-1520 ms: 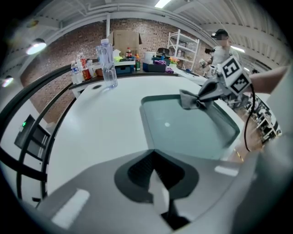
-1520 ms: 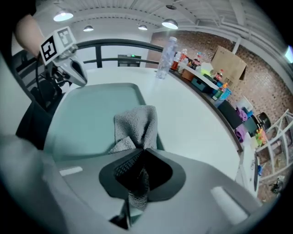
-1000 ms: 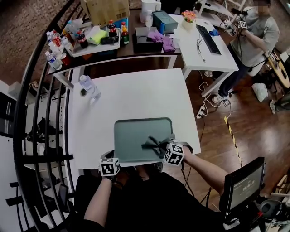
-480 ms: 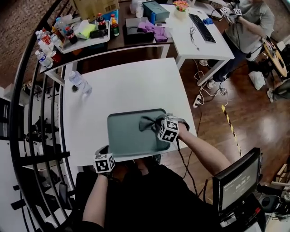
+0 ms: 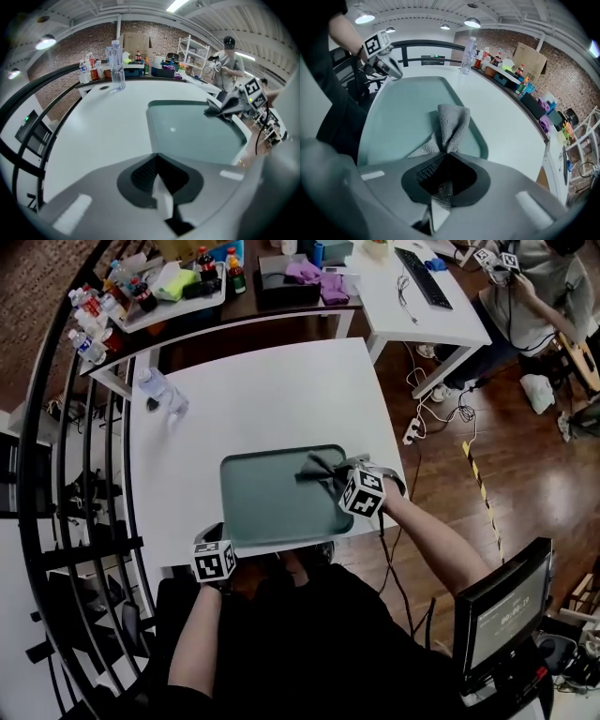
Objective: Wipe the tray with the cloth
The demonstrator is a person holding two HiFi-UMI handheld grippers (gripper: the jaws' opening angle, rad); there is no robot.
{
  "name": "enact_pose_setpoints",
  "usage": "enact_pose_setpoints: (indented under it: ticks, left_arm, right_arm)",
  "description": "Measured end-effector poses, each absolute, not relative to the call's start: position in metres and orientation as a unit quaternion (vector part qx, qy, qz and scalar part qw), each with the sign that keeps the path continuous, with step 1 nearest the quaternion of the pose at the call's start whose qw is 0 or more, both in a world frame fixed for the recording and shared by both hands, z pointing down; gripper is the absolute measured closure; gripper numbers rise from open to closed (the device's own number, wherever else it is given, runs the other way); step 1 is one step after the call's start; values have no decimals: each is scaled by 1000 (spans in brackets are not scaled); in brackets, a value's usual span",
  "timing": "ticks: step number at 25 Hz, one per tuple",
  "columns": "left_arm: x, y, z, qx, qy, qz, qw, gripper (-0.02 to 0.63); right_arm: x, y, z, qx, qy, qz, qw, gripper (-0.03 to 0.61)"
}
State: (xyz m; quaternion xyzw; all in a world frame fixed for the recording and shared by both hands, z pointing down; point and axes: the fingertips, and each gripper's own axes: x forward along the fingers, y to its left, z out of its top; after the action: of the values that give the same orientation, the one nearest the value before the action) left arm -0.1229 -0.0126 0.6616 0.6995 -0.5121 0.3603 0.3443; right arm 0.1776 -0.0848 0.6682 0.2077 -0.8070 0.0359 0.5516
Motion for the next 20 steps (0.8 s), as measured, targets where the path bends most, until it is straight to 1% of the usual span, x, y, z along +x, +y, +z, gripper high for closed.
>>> enact_pose_setpoints:
  ticks: [8, 10, 12, 13, 14, 16, 17, 18, 20]
  left_arm:
    - [-129, -11, 664, 698, -516, 355, 348, 592]
    - [-129, -12, 665, 698, -515, 357, 345, 592]
    - [-130, -11, 665, 697, -516, 360, 345, 592]
    - [-130, -11, 665, 694, -518, 360, 347, 592]
    - [-131, -9, 664, 690, -522, 358, 350, 586]
    - [-135, -9, 656, 683, -540, 340, 355, 551]
    - [-138, -10, 648, 681, -552, 325, 355, 551]
    - [-140, -12, 640, 681, -562, 311, 352, 551]
    - [-143, -11, 624, 681, -577, 289, 347, 551]
  right_arm:
    - [155, 25, 672, 139, -828, 44, 542, 558]
    - [155, 35, 668, 147, -836, 63, 524, 558]
    - [166, 22, 656, 215, -846, 122, 473, 558]
    - [179, 8, 647, 271, -844, 165, 431, 558]
    - [198, -9, 637, 334, -835, 213, 381, 558]
    - [244, -42, 622, 451, -795, 302, 273, 558]
    - [266, -56, 619, 494, -767, 339, 228, 558]
    - [285, -66, 622, 526, -740, 372, 196, 558]
    - [304, -76, 648, 550, -691, 438, 168, 558]
